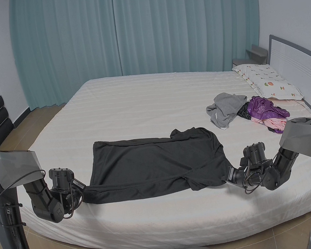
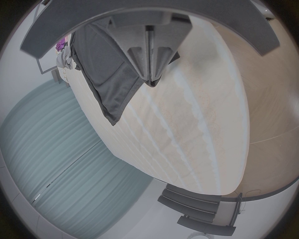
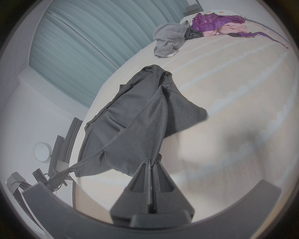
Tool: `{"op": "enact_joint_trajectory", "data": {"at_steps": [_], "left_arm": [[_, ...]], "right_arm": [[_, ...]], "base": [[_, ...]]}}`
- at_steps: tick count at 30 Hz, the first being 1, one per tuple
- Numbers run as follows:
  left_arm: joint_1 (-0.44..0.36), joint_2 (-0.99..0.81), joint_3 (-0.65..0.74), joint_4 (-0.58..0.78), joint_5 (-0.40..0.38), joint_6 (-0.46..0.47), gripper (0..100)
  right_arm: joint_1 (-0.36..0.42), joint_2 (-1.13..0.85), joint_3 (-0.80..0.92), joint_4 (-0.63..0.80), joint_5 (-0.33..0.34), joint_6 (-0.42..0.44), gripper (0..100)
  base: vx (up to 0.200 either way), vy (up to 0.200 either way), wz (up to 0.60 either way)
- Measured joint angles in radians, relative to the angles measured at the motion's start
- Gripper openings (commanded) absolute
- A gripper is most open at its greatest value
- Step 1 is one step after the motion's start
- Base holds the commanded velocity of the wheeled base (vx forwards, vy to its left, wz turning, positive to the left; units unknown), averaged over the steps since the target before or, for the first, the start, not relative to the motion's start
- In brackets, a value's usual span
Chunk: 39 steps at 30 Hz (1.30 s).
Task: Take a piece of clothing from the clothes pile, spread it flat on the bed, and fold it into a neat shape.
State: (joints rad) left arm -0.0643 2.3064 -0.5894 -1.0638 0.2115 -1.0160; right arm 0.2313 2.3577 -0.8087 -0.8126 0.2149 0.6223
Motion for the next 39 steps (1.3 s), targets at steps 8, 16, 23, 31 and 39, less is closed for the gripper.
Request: {"op": "enact_joint_trajectory", "data": {"at_steps": [8,16,23,31,39], "left_arm": [[-0.003,-0.051,0.060,0.002,-0.002,0.032,0],[-0.013,-0.091,0.127,0.005,-0.005,0.107,0],[-0.050,-0.125,0.214,0.000,-0.005,0.191,0],[-0.067,-0.142,0.245,0.005,-0.005,0.209,0],[-0.074,-0.142,0.249,0.007,-0.006,0.213,0]], "right_arm": [[-0.016,-0.134,0.199,-0.011,0.022,0.006,0],[-0.032,-0.313,0.405,-0.009,0.044,0.003,0],[-0.036,-0.391,0.516,-0.002,0.047,-0.017,0],[-0.036,-0.376,0.554,-0.001,0.046,-0.079,100],[-0.047,-0.276,0.494,-0.069,0.034,-0.091,100]], "base": [[0.000,0.000,0.00],[0.000,0.000,0.00],[0.000,0.000,0.00],[0.000,0.000,0.00],[0.000,0.000,0.00]]}}
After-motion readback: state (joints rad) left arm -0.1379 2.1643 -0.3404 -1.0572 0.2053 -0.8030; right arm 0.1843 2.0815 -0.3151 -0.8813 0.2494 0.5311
